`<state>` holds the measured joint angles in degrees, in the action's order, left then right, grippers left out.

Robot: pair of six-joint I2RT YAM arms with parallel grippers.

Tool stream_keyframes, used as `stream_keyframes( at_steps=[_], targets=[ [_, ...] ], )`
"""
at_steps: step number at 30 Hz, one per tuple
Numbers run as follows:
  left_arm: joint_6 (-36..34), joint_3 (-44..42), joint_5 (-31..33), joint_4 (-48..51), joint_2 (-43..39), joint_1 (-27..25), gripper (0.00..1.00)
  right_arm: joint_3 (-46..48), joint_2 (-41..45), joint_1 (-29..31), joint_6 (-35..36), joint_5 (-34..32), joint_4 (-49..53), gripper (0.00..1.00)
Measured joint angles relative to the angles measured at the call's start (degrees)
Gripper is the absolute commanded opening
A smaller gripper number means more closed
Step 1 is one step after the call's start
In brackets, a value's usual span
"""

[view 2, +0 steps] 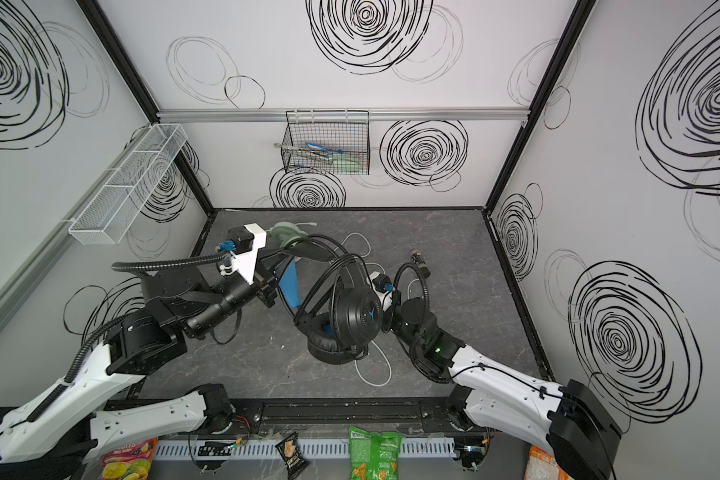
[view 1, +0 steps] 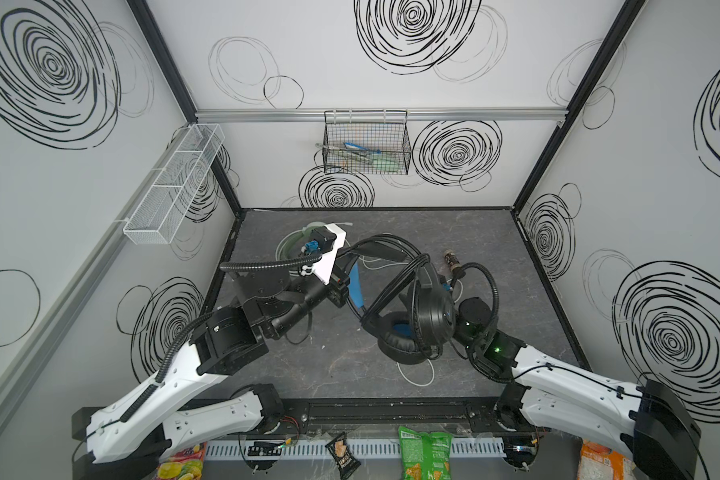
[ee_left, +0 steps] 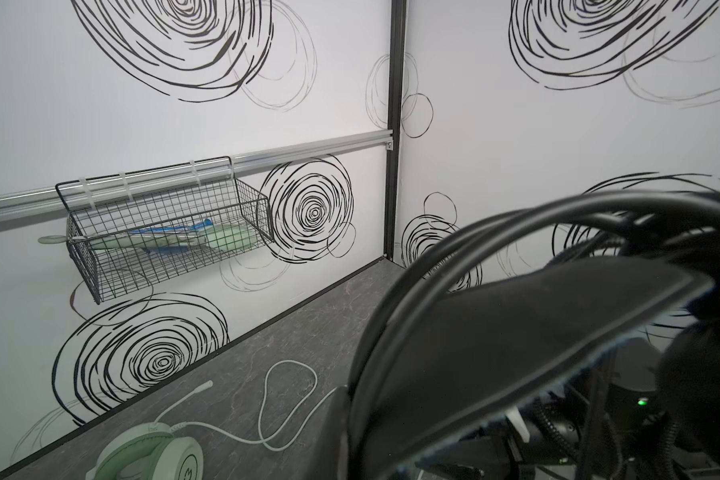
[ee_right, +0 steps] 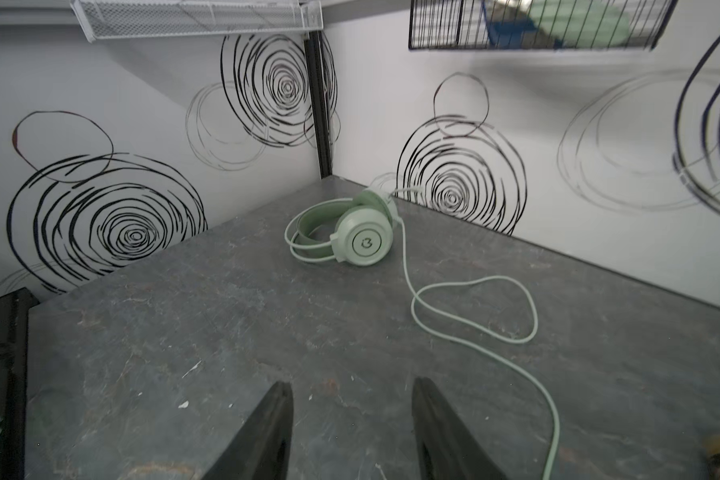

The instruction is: Wrap the headphones

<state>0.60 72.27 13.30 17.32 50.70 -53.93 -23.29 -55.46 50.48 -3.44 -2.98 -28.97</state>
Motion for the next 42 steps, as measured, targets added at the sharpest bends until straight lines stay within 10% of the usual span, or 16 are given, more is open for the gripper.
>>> stream_keyframes(
  at_steps=[8, 20, 42],
  targets=[
    [1.1, 1.4, 0.0, -0.6, 0.1, 1.7, 0.00, 1.4, 0.0, 0.0, -3.4, 2.6, -0.2, 0.29],
    [4.4, 1.4, -3.1, -0.3, 0.7, 8.7, 0.00, 4.6, 3.5, 0.0, -5.8, 3.9, -0.6, 0.45],
    [10.8, -1.4, -6.0, -0.3, 0.7, 19.1, 0.00, 6.1, 5.7, 0.0, -6.9, 4.3, -2.0, 0.05]
  ],
)
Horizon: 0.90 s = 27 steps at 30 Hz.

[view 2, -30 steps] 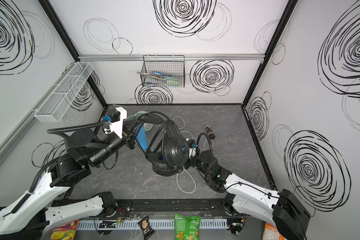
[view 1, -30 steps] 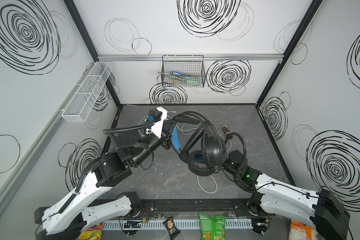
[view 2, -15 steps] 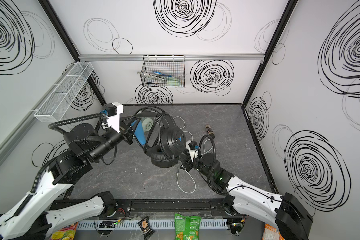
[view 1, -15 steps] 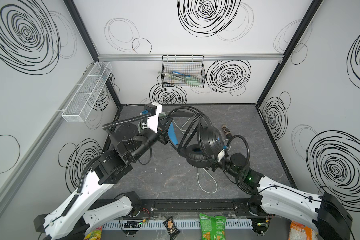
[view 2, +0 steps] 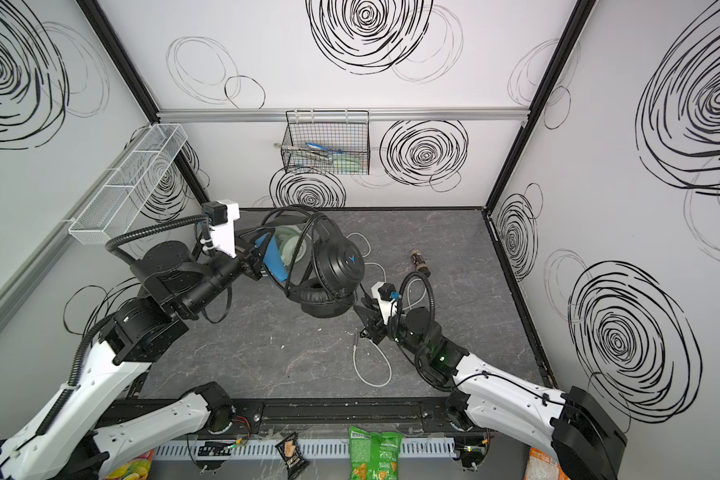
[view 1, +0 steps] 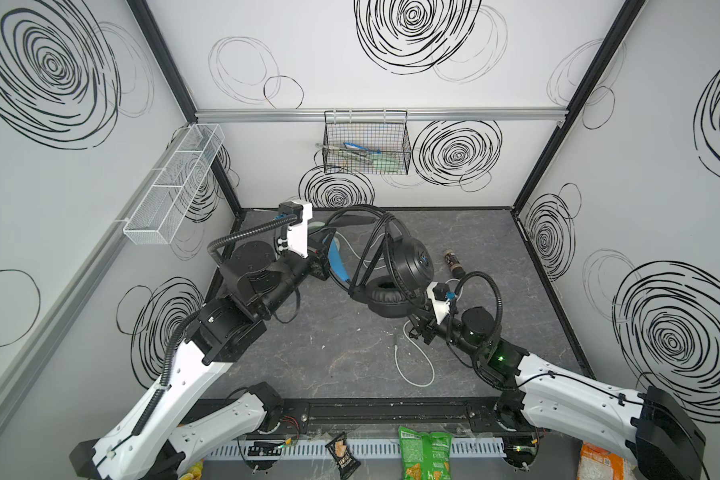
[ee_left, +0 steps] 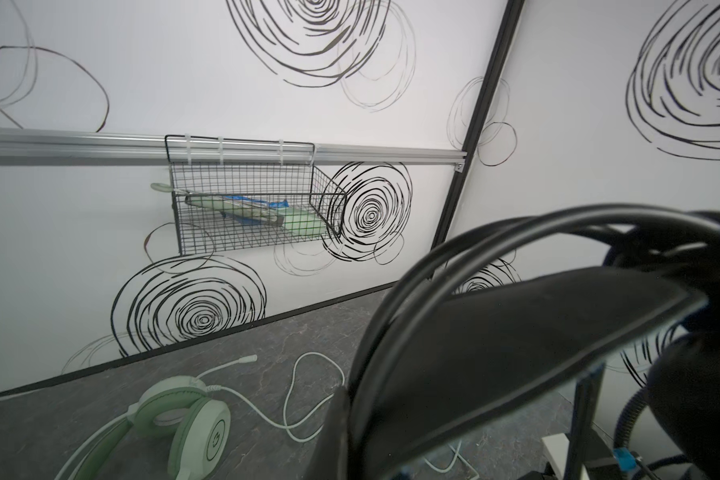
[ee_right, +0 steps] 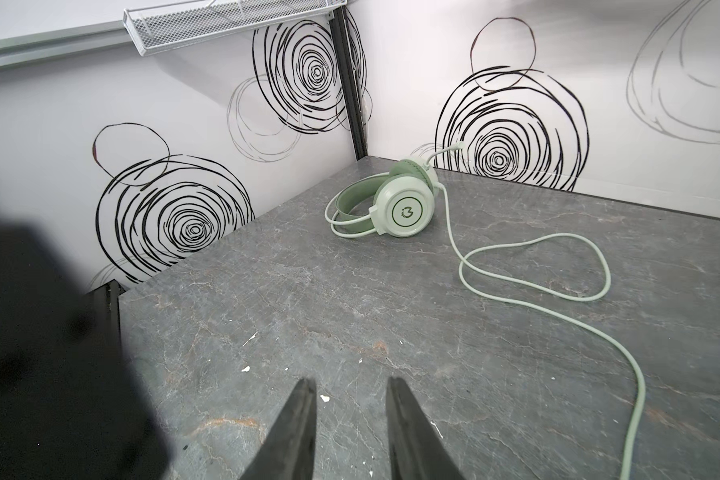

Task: Wrap the headphones
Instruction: 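Move the right gripper with the cable end toward the robot beside the headset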

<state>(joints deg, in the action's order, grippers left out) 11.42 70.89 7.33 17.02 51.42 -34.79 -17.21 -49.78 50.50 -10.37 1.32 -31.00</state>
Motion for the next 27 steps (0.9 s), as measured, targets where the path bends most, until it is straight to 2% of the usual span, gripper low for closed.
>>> stream_keyframes(
  at_steps=[4, 8, 13, 20, 27],
  targets=[
    [4.5, -3.7, 1.0, -0.5, -0.6, 3.8, 0.00, 0.5, 1.3, 0.3, 0.0, -2.3, 0.2, 0.01],
    [9.2, -6.4, 0.2, -1.4, -0.5, 5.8, 0.00, 0.4, 0.3, 1.5, -0.3, -5.9, 0.2, 0.01],
    [12.9, -6.8, -2.7, -2.0, 0.4, 5.9, 0.00, 0.1, -3.4, 2.8, -1.8, -10.2, -0.3, 0.01],
    [20.3, -9.1, -5.6, -5.2, 0.2, 5.4, 0.00, -3.2, -11.6, 3.8, -3.4, -12.6, -3.6, 0.00],
    [25.0, -11.1, -4.5, -8.5, 0.3, 3.9, 0.00, -7.7, -19.5, 10.8, -3.6, -16.3, -5.1, 0.00]
  ],
)
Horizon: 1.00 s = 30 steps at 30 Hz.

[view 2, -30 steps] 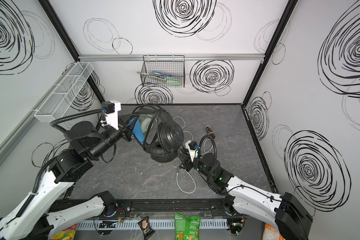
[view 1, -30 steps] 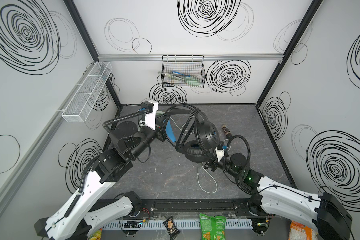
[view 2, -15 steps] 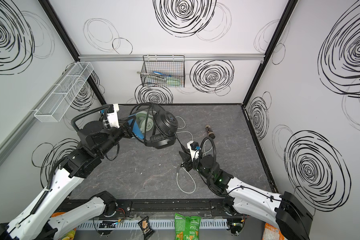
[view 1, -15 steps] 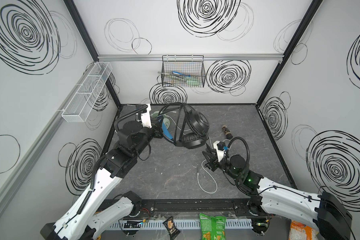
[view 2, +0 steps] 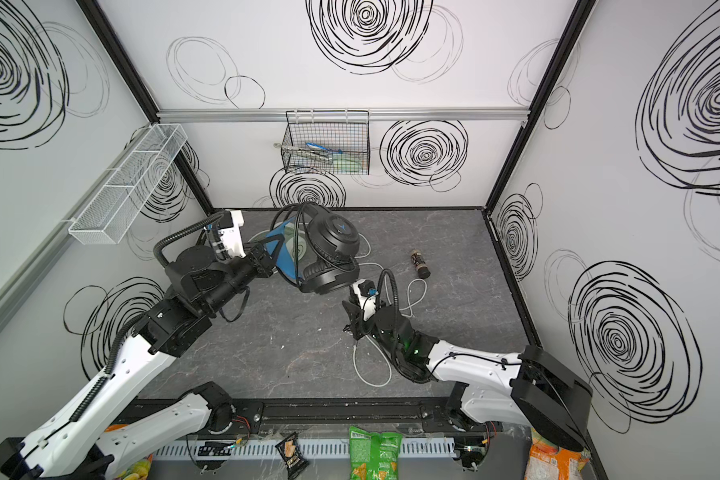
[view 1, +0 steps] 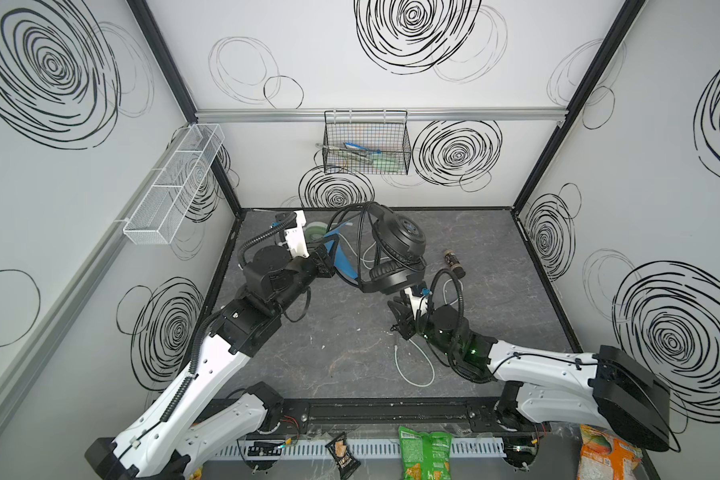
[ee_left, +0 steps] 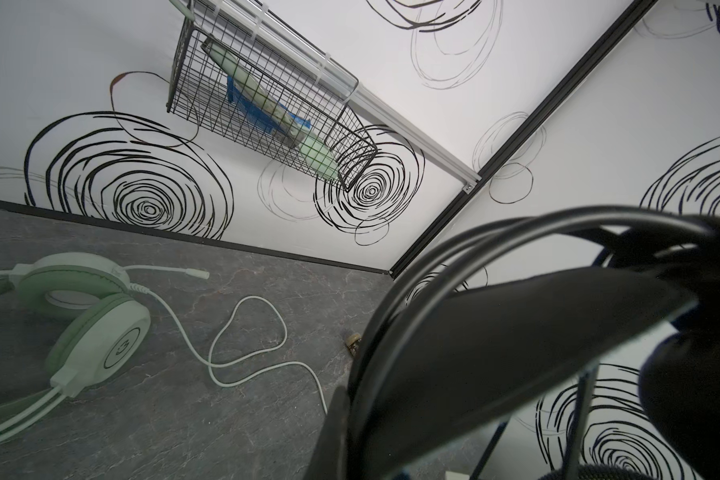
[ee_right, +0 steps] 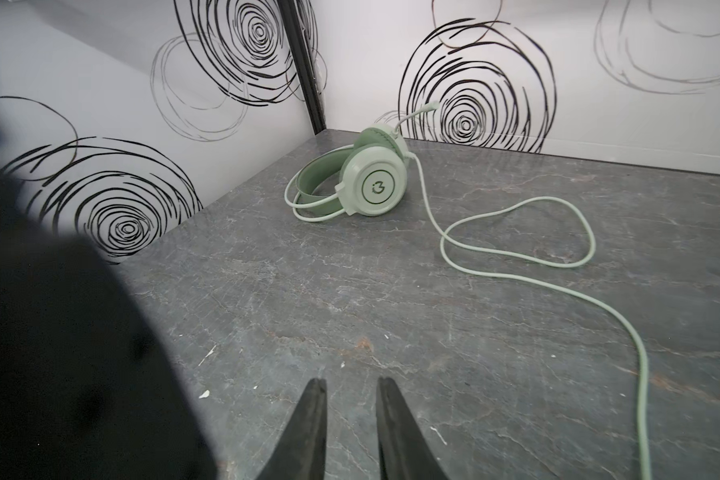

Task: Wrap the headphones
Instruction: 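Move the right gripper with the cable end toward the robot beside the headset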

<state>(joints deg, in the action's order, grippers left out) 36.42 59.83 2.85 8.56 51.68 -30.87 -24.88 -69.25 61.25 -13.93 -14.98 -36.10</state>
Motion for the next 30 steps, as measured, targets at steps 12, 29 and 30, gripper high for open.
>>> stream_keyframes(
  at_steps=[12, 29, 30],
  targets=[
    [-2.9, -0.7, 8.6, -1.3, 3.9, 0.7, 0.00, -5.4, -8.4, 11.0, -0.3, -6.1, -2.4, 0.00],
    [2.6, -4.4, 8.1, -6.2, 7.2, 1.8, 0.00, -13.8, -16.5, 15.1, 0.4, -10.1, 0.4, 0.00],
    [2.7, -4.5, 8.1, -6.2, 7.1, 1.8, 0.00, -14.2, -16.5, 15.5, 0.8, -10.5, 0.8, 0.00]
  ],
)
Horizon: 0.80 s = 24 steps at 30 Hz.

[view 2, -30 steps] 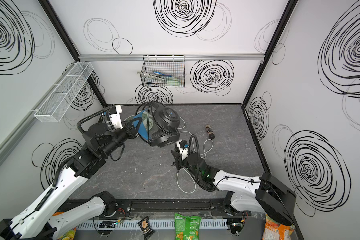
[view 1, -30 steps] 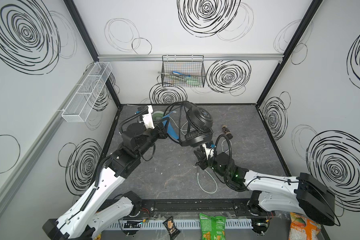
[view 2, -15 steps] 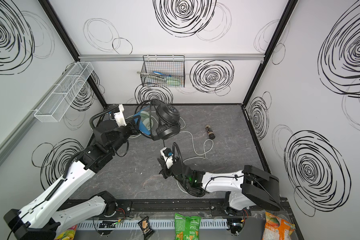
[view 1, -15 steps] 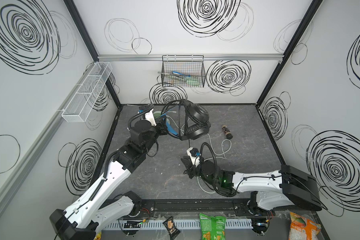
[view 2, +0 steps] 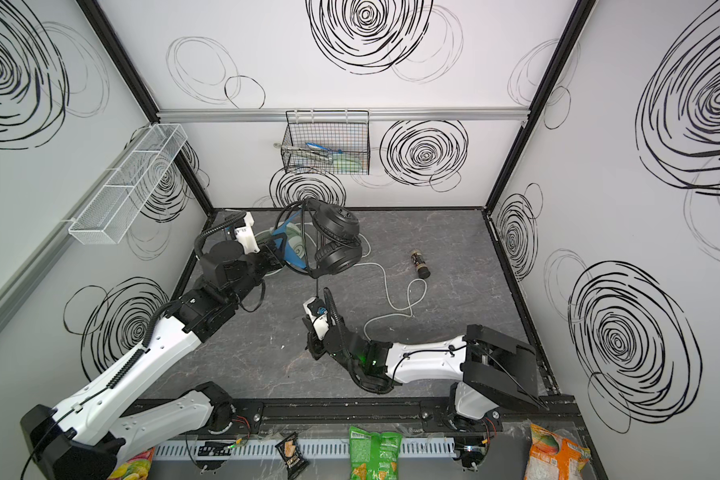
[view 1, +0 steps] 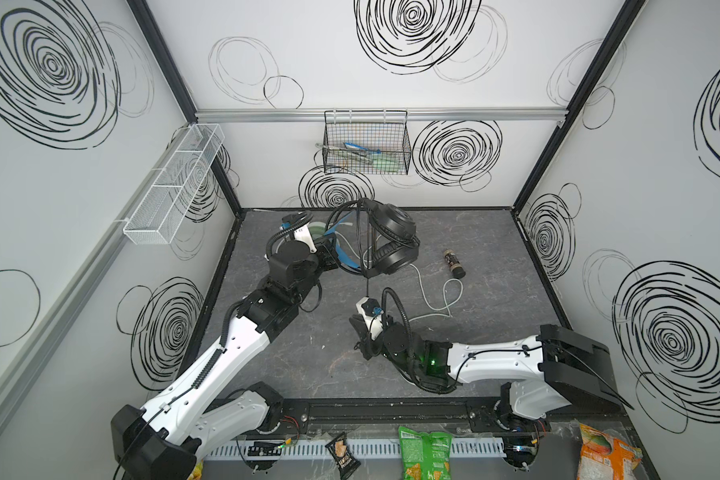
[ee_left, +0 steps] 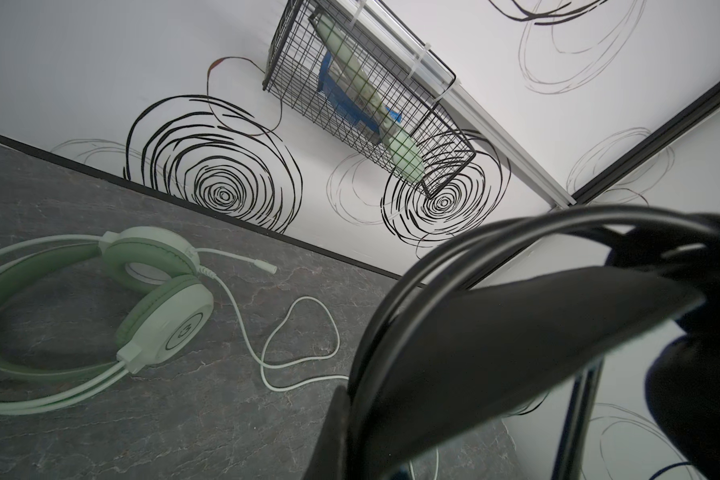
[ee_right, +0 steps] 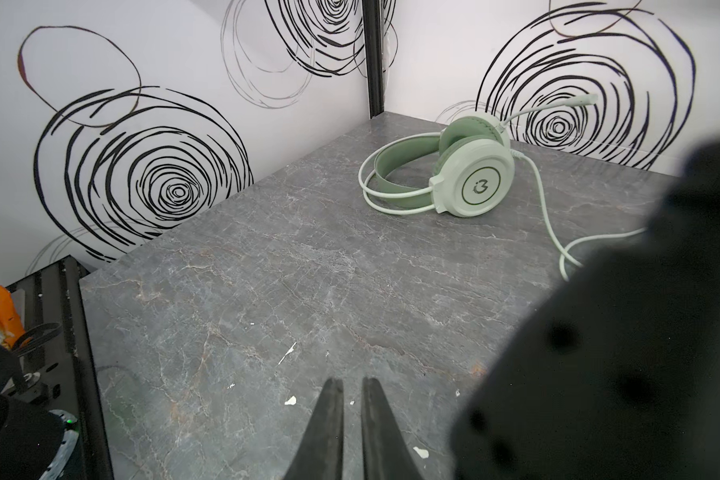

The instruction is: Wrap the headphones

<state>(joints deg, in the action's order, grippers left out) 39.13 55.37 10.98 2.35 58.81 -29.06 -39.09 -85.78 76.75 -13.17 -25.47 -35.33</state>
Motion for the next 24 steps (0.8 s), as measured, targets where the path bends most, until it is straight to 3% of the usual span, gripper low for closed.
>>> stream_keyframes(
  at_steps=[7, 18, 24],
  targets=[
    [-3.7, -0.8, 2.7, -0.3, -0.4, 0.4, 0.00, -1.6, 0.7, 2.9, 1.9, -3.4, 2.0, 0.00],
    [-17.5, -4.6, 11.8, -0.6, -2.3, -0.8, 0.00, -3.3, 1.7, 6.4, 4.0, -8.7, 7.9, 0.00],
    [-23.9, -5.4, 12.7, -0.6, -4.6, -1.5, 0.00, -5.4, 4.4, 8.3, 5.2, -11.1, 12.6, 0.00]
  ],
)
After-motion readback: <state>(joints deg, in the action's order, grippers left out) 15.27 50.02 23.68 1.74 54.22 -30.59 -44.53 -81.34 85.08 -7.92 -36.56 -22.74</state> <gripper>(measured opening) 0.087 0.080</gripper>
